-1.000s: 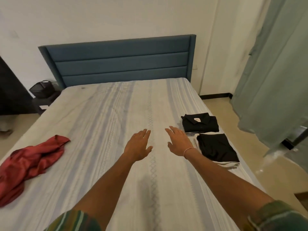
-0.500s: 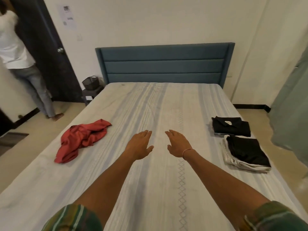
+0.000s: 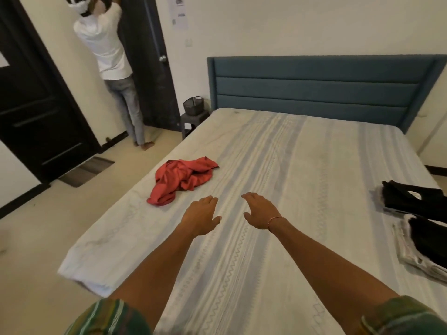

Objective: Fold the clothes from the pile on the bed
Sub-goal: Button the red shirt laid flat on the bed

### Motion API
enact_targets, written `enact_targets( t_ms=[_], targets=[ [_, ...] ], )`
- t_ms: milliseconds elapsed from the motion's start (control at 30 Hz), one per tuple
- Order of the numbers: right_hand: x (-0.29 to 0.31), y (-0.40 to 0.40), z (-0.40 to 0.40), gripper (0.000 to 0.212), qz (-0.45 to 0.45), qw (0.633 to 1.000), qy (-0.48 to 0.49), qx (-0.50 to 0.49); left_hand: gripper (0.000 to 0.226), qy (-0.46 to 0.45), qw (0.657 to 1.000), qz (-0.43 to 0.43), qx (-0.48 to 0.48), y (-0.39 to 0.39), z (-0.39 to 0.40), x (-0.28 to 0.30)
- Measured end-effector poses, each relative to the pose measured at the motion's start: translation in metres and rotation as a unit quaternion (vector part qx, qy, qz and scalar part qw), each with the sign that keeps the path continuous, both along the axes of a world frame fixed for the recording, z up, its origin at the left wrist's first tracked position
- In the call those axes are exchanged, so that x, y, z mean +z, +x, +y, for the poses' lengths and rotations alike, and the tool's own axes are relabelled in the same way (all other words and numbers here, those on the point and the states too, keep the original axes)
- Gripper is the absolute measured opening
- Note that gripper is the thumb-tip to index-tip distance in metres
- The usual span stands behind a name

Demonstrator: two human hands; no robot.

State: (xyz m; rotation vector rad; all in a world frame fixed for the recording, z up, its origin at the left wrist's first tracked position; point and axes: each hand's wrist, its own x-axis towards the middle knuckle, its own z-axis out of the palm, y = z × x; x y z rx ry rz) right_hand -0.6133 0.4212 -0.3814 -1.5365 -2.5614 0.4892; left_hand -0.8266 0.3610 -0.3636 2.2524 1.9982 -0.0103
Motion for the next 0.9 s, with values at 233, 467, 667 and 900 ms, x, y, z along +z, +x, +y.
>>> enact_targets(
  t_ms=[233, 467, 667, 900],
  targets=[
    [-0.038, -0.094, 0.071, 0.062, 0.008, 0.998, -0.049, 0.026, 0.059, -0.049, 0.998, 0.006, 0.030, -0.100, 0.062, -0.041],
    [-0.109, -0.199, 0.170, 0.060, 0.010, 0.993, -0.112, 0.041, 0.059, -0.089, 0.994, 0.006, 0.062, -0.206, 0.167, -0.106],
    [-0.173, -0.262, 0.241, 0.058, 0.016, 0.985, -0.166, 0.042, 0.053, -0.127, 0.981, -0.033, 0.140, -0.281, 0.249, -0.169],
    [-0.224, -0.314, 0.297, 0.054, 0.063, 0.978, -0.197, 0.016, 0.043, -0.158, 0.966, -0.010, 0.206, -0.335, 0.321, -0.242]
  ],
)
